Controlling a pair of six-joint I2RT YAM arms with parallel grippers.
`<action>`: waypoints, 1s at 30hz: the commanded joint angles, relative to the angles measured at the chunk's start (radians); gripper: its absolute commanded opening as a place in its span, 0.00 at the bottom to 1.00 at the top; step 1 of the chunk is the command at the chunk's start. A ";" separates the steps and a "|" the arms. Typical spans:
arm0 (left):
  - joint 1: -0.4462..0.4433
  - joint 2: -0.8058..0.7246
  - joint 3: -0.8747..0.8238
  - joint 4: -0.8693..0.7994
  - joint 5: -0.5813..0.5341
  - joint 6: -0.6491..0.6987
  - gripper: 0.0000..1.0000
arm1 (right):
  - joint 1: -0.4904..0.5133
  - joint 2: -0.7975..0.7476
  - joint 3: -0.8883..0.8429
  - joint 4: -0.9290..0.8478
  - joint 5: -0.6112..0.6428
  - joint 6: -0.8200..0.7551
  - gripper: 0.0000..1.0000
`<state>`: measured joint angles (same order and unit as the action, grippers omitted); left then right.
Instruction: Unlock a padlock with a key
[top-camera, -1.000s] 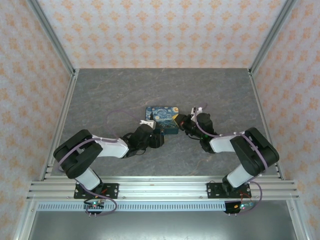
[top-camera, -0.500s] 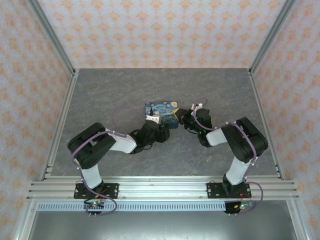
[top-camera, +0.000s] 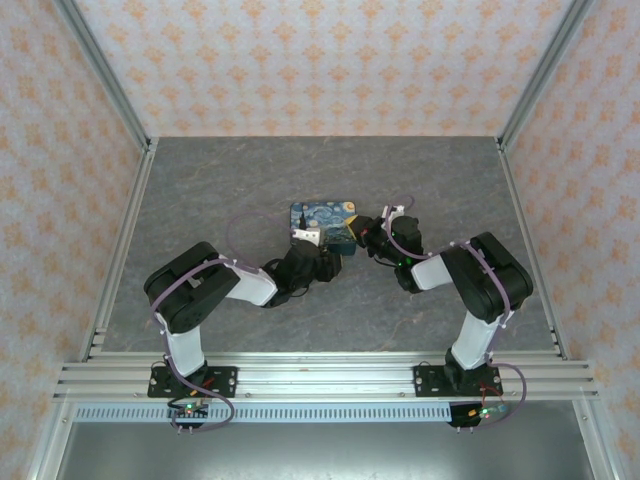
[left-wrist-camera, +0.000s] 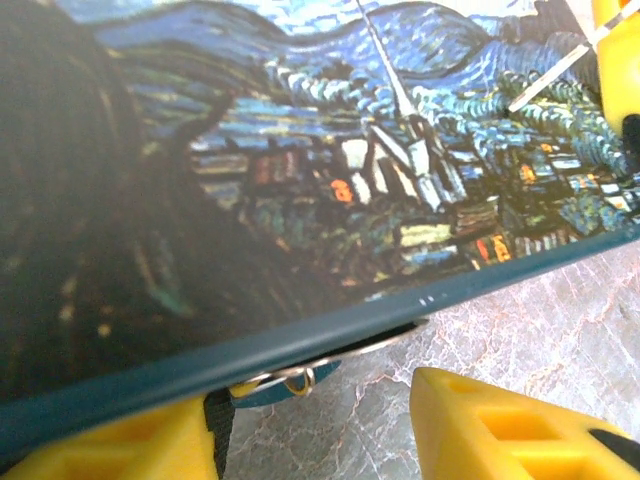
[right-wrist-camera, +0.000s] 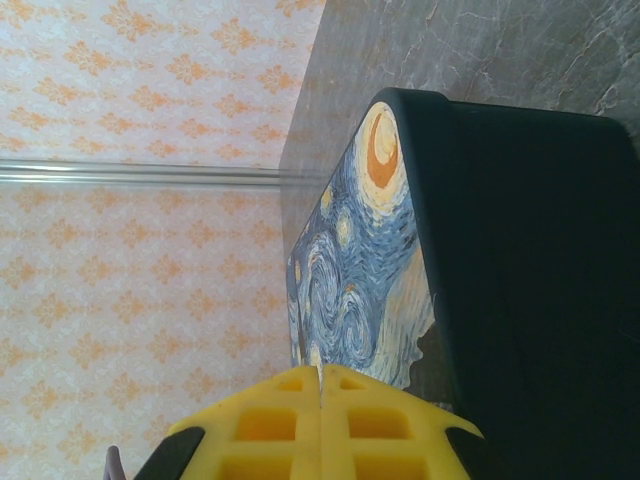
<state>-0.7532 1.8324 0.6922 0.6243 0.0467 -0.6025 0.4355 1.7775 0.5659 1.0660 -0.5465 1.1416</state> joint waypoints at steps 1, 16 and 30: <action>-0.001 -0.014 -0.031 -0.023 -0.106 -0.008 0.52 | -0.002 0.024 -0.003 0.027 -0.010 0.004 0.00; -0.002 0.016 0.013 -0.054 -0.164 0.029 0.53 | -0.003 0.043 -0.011 0.054 -0.020 0.011 0.00; 0.047 0.015 -0.003 0.214 0.123 -0.156 0.51 | -0.002 0.064 -0.012 0.059 -0.029 0.010 0.00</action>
<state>-0.7280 1.8343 0.6926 0.6941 0.1234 -0.6880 0.4351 1.8122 0.5659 1.1309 -0.5610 1.1526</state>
